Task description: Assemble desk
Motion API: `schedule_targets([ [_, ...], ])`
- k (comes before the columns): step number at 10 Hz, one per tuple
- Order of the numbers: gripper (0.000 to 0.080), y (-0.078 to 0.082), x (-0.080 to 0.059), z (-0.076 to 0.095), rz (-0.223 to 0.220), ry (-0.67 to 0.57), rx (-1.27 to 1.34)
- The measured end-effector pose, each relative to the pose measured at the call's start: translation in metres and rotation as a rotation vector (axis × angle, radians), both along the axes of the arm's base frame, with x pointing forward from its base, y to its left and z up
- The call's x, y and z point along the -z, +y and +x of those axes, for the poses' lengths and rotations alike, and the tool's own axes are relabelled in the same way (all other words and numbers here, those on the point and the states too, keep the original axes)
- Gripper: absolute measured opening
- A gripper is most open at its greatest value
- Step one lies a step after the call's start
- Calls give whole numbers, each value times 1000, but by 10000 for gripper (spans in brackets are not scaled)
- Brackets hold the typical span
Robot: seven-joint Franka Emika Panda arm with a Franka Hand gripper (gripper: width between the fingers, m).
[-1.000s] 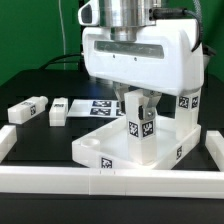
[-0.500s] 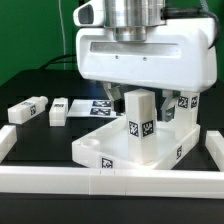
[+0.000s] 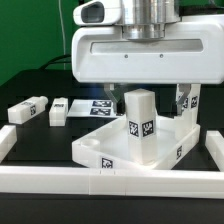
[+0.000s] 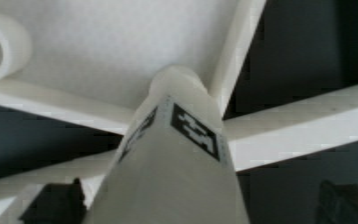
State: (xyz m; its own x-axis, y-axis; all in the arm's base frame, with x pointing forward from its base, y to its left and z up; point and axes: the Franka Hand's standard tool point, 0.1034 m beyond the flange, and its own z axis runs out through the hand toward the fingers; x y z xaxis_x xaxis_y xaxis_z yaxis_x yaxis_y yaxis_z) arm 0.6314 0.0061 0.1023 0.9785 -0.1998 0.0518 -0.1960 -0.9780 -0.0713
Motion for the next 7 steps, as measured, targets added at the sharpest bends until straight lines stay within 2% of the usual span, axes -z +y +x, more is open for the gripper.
schedule_targets([
  [7,649,-6,0,0,-59,-20,-508],
])
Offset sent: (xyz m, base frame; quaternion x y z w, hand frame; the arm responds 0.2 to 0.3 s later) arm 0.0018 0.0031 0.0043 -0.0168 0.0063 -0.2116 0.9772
